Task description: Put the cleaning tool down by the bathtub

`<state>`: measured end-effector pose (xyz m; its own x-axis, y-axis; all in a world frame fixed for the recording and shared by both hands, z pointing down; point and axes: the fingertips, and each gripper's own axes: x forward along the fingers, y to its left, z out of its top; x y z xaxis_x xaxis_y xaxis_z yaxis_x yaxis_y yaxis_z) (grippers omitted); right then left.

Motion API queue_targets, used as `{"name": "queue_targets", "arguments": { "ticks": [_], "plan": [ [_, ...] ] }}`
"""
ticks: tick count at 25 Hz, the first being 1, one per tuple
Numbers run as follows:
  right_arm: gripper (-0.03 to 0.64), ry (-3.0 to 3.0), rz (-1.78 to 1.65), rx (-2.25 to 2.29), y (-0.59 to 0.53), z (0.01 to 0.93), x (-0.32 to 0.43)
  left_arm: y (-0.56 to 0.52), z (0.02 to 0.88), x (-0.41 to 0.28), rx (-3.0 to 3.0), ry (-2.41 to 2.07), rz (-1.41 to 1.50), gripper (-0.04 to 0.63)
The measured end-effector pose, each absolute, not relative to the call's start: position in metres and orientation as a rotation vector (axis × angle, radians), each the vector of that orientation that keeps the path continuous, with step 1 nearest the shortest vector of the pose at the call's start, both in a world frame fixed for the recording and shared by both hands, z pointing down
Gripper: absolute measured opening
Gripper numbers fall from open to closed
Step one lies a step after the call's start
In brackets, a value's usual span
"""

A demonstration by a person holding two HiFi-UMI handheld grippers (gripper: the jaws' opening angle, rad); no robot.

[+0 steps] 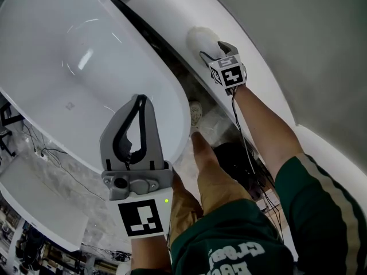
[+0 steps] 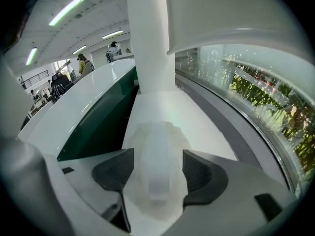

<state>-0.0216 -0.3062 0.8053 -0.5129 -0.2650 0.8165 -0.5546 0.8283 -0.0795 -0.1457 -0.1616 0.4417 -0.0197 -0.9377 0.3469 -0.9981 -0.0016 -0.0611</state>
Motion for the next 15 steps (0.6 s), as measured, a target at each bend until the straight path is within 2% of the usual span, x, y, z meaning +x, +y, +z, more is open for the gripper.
{"name": "queue_targets", "arguments": {
  "ticks": [15],
  "plan": [
    [0.295, -2.191, 0.440, 0.615, -0.303, 0.792, -0.025, -0.149, 0.439, -0.143, 2.006, -2.103, 0.420, 0.008]
  ]
}}
